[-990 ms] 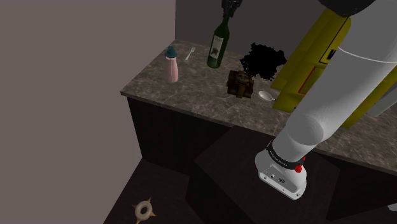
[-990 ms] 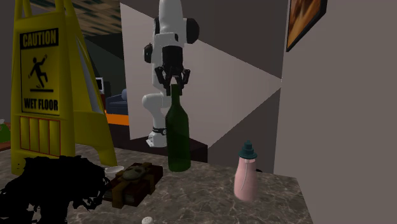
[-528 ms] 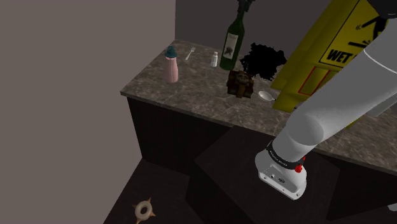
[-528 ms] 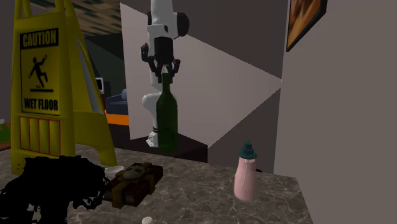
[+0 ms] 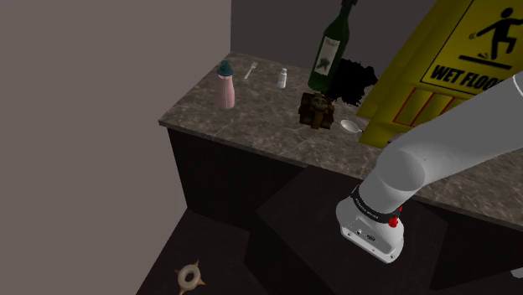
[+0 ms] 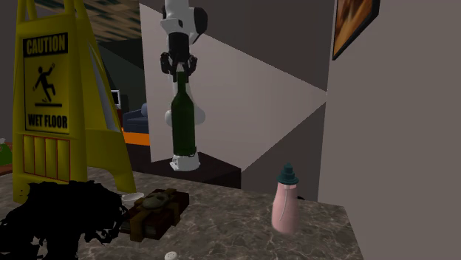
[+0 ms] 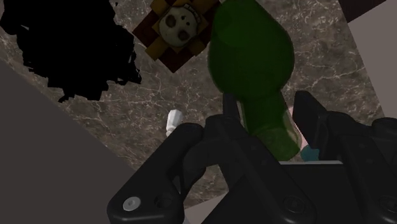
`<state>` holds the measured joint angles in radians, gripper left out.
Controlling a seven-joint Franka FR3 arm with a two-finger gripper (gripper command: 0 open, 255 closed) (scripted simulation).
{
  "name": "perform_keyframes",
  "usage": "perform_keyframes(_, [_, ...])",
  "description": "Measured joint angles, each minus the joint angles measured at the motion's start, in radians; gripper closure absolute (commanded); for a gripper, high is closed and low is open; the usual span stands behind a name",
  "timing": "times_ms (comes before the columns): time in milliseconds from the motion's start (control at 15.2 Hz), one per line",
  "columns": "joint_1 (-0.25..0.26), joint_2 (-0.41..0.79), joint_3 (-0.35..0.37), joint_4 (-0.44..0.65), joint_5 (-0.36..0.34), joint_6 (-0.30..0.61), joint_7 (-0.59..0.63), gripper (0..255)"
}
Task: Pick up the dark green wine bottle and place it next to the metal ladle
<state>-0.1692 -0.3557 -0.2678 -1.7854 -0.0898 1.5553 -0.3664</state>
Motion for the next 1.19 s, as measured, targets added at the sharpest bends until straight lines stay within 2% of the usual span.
perform_keyframes(528, [-0.027,-0.178,0.009,0.004,-0.04,-0.176,-0.027,255])
perform_keyframes(1188, [-0.059,-0.32,0.004,0.125,-0.087,-0.432,-0.099,255])
